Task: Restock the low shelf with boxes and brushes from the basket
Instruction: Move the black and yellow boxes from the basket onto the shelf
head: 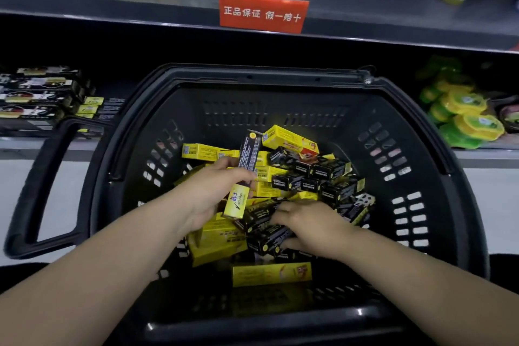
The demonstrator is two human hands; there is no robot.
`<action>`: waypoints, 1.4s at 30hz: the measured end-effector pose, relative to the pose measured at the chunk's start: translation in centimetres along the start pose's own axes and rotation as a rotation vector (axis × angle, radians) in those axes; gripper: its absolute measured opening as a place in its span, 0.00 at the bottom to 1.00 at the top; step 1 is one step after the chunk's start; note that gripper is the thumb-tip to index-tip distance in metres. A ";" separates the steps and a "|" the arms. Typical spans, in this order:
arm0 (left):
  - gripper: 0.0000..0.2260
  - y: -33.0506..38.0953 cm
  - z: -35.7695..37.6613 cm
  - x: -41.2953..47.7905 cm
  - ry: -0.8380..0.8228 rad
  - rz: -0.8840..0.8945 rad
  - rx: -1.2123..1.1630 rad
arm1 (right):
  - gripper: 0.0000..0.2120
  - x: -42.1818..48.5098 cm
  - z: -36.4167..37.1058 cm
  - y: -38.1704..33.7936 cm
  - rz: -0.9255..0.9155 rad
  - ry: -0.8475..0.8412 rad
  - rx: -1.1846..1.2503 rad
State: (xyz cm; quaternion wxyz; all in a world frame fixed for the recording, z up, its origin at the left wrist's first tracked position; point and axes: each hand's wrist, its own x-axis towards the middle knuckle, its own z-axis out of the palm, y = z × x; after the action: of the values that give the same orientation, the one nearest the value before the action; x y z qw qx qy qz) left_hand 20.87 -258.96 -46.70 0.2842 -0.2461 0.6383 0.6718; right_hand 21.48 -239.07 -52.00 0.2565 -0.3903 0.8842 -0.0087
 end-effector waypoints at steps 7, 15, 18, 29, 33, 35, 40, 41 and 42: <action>0.11 0.1 -0.1 0.4 0.087 -0.003 -0.047 | 0.13 -0.8 -3.7 2.7 0.401 0.331 0.806; 0.21 -1.1 1.5 -0.2 -0.124 0.047 0.102 | 0.12 -0.1 -3.9 -0.7 0.322 0.428 1.492; 0.28 -0.9 1.1 -0.2 -0.071 0.095 0.163 | 0.10 0.2 -3.9 -0.2 0.256 0.377 1.559; 0.16 -0.4 0.0 0.2 0.139 0.075 0.096 | 0.30 2.8 1.6 -0.6 0.029 0.015 0.146; 0.17 0.0 0.0 -0.2 0.154 0.088 0.069 | 0.25 2.1 -0.3 -0.5 0.024 0.068 0.070; 0.18 0.2 -0.2 -0.2 0.177 0.096 0.064 | 0.23 0.5 -1.9 0.0 0.201 0.165 0.269; 0.18 0.2 -0.3 -0.6 0.118 0.020 0.026 | 0.16 -2.5 -5.2 0.5 0.512 0.256 1.488; 0.16 0.1 -0.2 -0.8 0.090 -0.001 0.010 | 0.16 -2.6 -5.4 0.2 0.473 0.254 1.647; 0.15 -0.1 0.0 -0.8 0.063 -0.018 -0.003 | 0.16 -2.5 -5.3 -0.3 0.432 0.247 1.722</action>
State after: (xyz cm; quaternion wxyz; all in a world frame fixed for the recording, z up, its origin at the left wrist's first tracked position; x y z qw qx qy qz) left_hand 21.52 -259.02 -46.16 0.2697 -0.2733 0.6434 0.6622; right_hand 20.69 -238.49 -46.22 0.3594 0.1160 0.6469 -0.6625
